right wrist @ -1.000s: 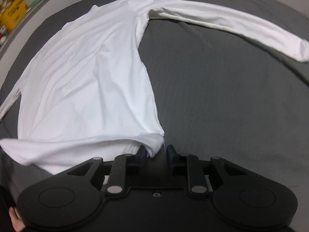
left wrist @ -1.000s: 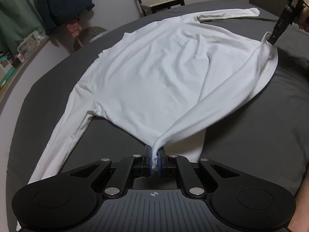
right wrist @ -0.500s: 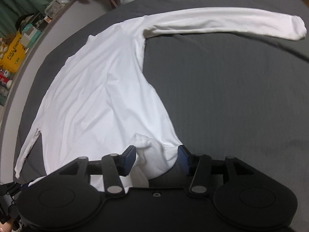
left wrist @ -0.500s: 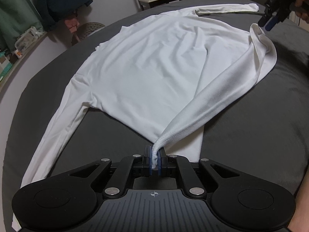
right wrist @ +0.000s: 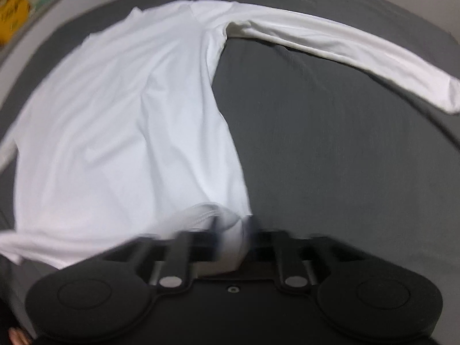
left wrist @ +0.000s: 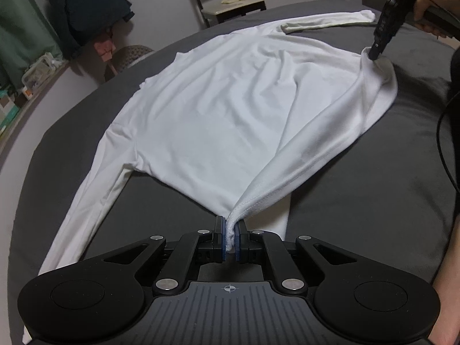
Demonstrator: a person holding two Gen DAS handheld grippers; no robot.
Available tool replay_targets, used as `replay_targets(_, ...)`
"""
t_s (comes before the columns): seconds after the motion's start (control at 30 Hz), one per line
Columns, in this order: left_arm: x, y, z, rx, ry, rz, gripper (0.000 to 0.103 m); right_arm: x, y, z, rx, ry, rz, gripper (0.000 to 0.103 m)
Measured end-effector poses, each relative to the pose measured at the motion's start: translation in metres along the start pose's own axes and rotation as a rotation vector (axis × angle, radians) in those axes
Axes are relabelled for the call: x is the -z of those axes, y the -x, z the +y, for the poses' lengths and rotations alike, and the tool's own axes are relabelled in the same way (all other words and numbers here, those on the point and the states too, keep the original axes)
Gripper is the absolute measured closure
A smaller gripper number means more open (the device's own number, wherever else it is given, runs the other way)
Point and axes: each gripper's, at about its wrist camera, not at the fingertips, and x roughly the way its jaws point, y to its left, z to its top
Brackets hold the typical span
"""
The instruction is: Fold clothes
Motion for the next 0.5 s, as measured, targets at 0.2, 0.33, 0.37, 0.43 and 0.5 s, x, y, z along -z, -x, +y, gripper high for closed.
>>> replay_targets(0.2,0.001,0.032,-0.015,-0.024,-0.103,-0.075,0.098,0.028,0.075,-0.023,-0.009,0.071,-0.208,0.100)
replay_targets(0.33,-0.001,0.064,-0.034,-0.019,-0.193,-0.118,0.098,0.066,0.130,-0.034,-0.055,0.110,-0.298,0.101)
replay_targets(0.37,-0.002,0.070,-0.041,-0.012,-0.227,-0.115,0.098,0.072,0.128,-0.036,-0.046,0.131,-0.255,0.101)
replay_targets(0.43,0.000,0.072,-0.060,0.029,-0.326,-0.068,0.098,0.078,0.105,-0.043,0.000,0.169,-0.118,0.102)
replay_targets(0.5,0.002,0.064,-0.077,0.057,-0.422,-0.016,0.098,0.078,0.076,-0.053,0.039,0.169,-0.004,0.102)
